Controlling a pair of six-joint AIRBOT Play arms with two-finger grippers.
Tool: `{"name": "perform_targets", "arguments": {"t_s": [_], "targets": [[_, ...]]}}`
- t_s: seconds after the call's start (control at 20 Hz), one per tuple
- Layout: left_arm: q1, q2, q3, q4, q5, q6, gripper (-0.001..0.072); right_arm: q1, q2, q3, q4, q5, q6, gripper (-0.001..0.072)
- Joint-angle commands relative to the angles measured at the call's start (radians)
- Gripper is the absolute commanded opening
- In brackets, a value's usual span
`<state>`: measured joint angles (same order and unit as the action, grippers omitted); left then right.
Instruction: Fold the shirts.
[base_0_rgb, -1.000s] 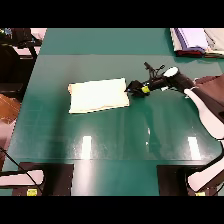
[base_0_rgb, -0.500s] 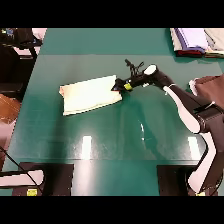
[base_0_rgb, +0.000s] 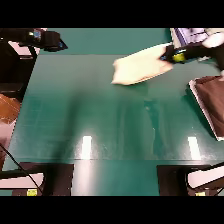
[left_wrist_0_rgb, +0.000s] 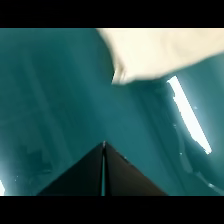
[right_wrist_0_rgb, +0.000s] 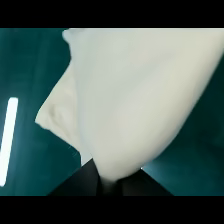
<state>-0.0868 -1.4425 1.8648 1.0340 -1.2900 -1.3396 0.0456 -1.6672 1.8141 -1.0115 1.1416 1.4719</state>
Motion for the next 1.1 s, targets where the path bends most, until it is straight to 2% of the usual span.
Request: {"name": "perform_targets", "arguments": {"t_s": [0.0,0.3,0.55,0.75,1.05], "targets": [[-0.069,0.0,0.0,0.0,0.013,0.005,0.0026,-0.227,0.113,0.003,-0.087,0.028,0.035,0.0017],[-0.082,0.0,0.0,-0.009,0.017,0.004,0.0026,-0.443,0.15,0.003,-0.081,-0.001,0.027,0.0017],[-0.082,0.0,0.0,-0.009,0.017,0.004,0.0026,-0.46,0.151,0.123,-0.082,-0.04,-0.026,0.0017],[-0.082,0.0,0.0,-0.009,0.014,0.005,0.0026,-0.472,0.173,0.257,-0.137,0.023,-0.026,0.0017],[-0.082,0.0,0.0,-0.008,0.007,0.01,0.0026,-0.569,0.377,-0.019,-0.249,0.098,-0.025,0.0017]]}}
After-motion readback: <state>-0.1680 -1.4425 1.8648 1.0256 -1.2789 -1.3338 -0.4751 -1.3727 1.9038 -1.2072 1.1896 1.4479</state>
